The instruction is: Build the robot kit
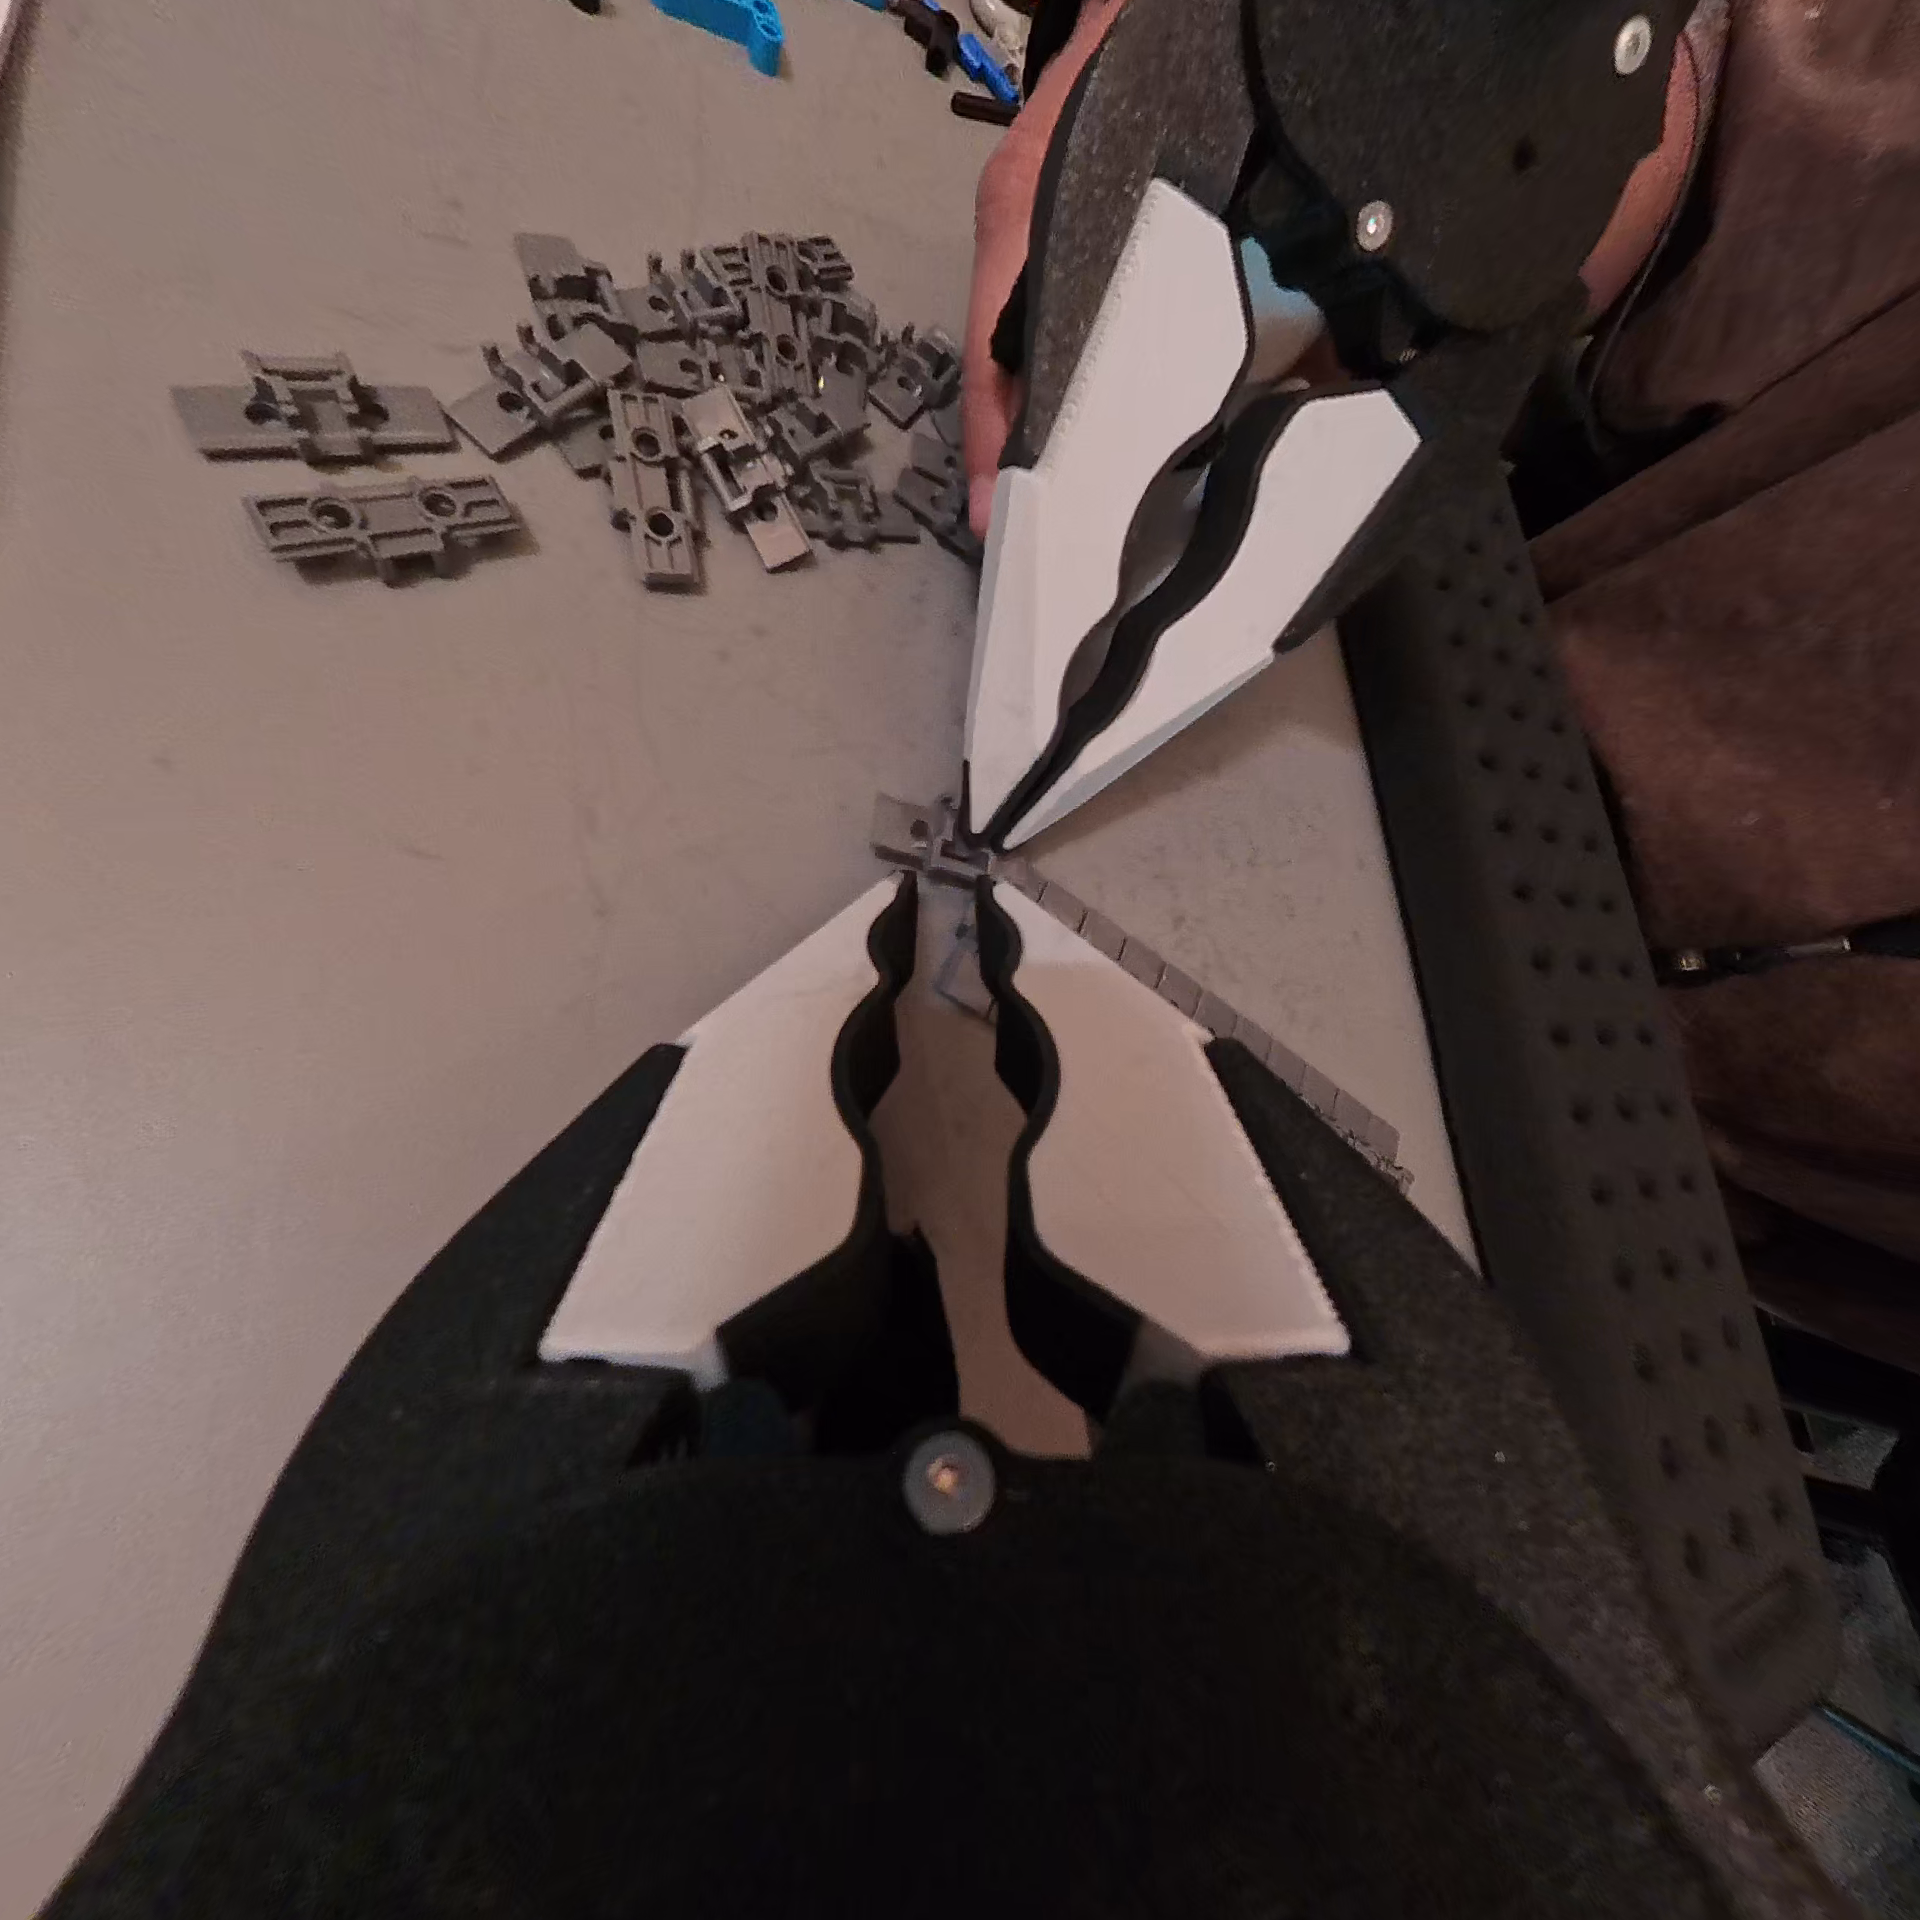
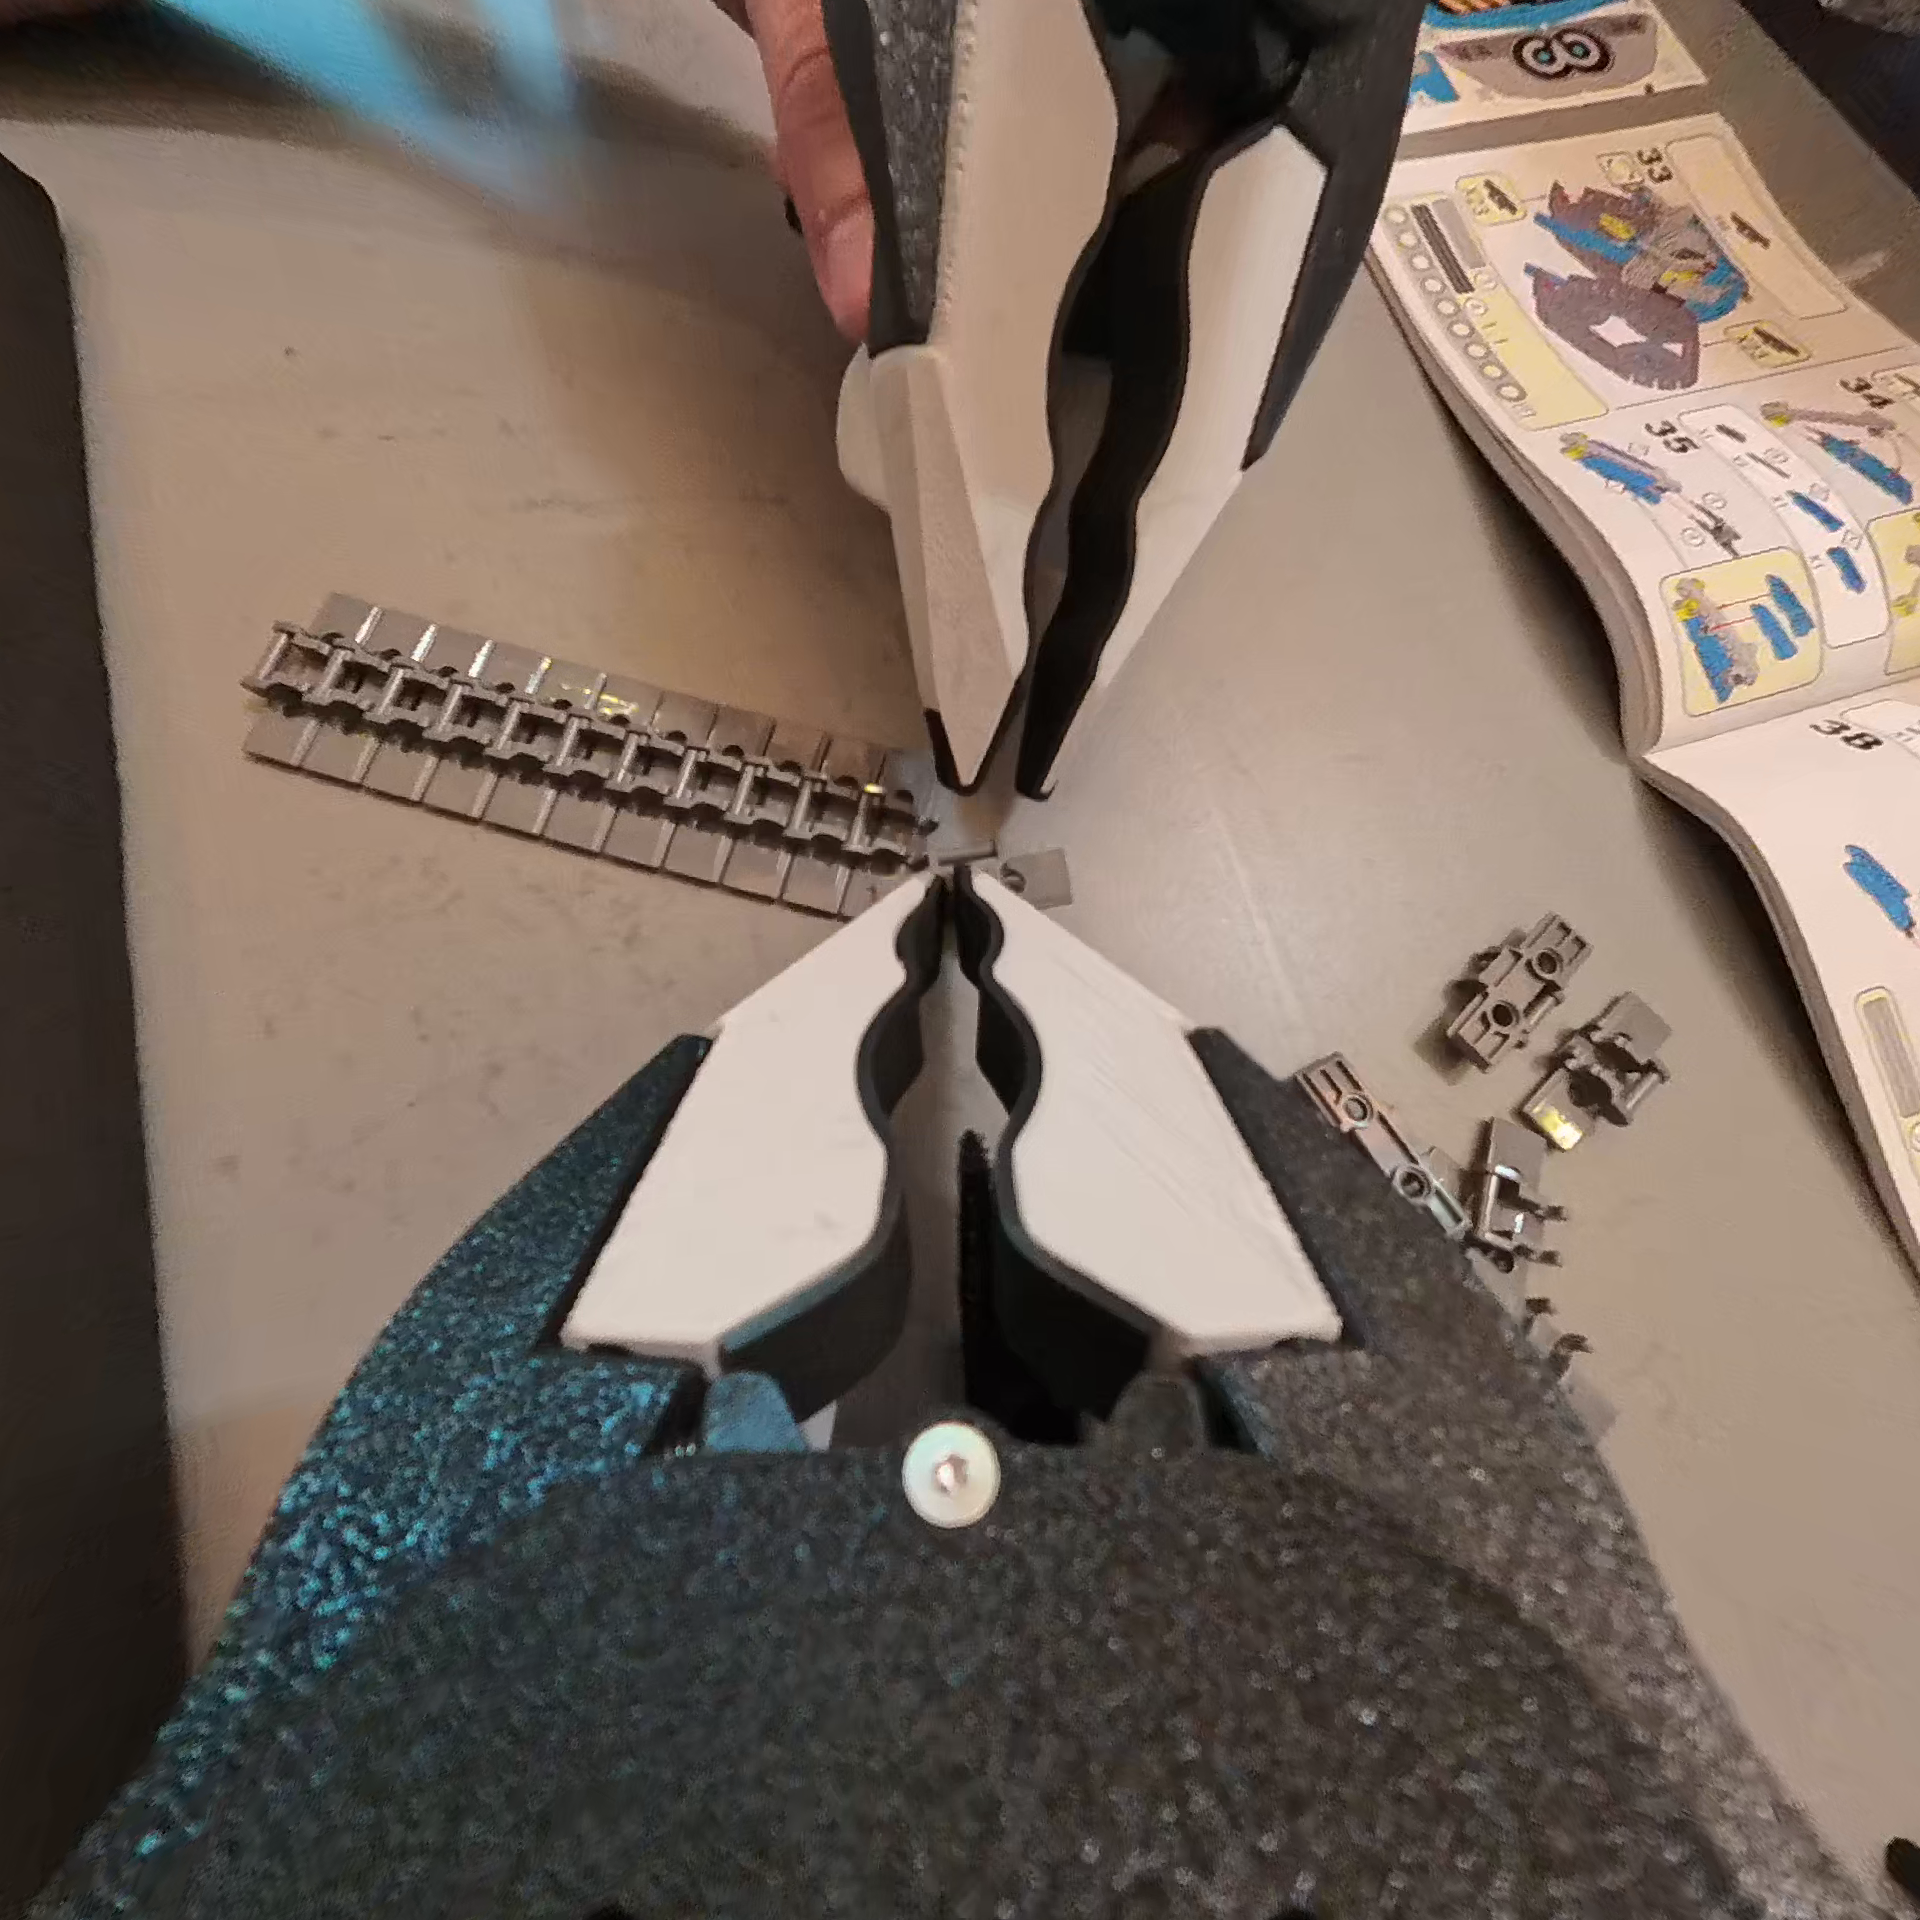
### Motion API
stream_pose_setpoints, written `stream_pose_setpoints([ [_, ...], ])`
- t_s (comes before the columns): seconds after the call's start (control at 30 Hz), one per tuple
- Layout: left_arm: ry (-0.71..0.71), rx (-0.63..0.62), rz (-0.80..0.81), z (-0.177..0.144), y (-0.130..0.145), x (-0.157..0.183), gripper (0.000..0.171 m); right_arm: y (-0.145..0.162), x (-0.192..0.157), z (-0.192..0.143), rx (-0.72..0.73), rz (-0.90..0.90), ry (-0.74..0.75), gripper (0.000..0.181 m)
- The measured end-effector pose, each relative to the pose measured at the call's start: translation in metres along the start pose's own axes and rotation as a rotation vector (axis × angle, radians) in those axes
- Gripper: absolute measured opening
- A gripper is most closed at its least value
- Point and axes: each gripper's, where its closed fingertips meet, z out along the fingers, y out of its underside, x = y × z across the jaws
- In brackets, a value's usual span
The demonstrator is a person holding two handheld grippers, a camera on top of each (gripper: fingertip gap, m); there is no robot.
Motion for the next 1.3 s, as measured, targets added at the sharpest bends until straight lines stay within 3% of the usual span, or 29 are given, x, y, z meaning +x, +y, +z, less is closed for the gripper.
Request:
stream_pose_setpoints([
  [0.23, -0.012, 0.012, -0.004, -0.002, -0.001, -0.004, 0.011, -0.002, -0.003, -0.006, 0.017, -0.025, -0.039, 0.001],
  [0.43, 0.065, 0.019, -0.052, -0.004, 0.002, 0.002, 0.011, -0.006, -0.001, -0.010, 0.021, -0.224, -0.167, 0.000],
  [0.5, 0.089, 0.000, -0.063, -0.003, 0.007, 0.005, 0.011, -0.004, -0.008, -0.007, -0.016, -0.294, -0.287, 0.000],
  [0.67, 0.115, -0.015, -0.087, -0.005, 0.013, 0.005, 0.011, -0.003, -0.009, 0.002, -0.118, -0.456, -0.411, 0.000],
  [0.87, 0.123, 0.024, -0.116, -0.011, 0.011, 0.000, 0.011, -0.008, -0.006, 0.003, -0.155, -0.553, -0.479, 0.000],
  [1.3, 0.137, 0.033, -0.121, -0.011, 0.009, 0.000, 0.011, -0.008, -0.009, 0.007, -0.214, -0.611, -0.604, 0.000],
])
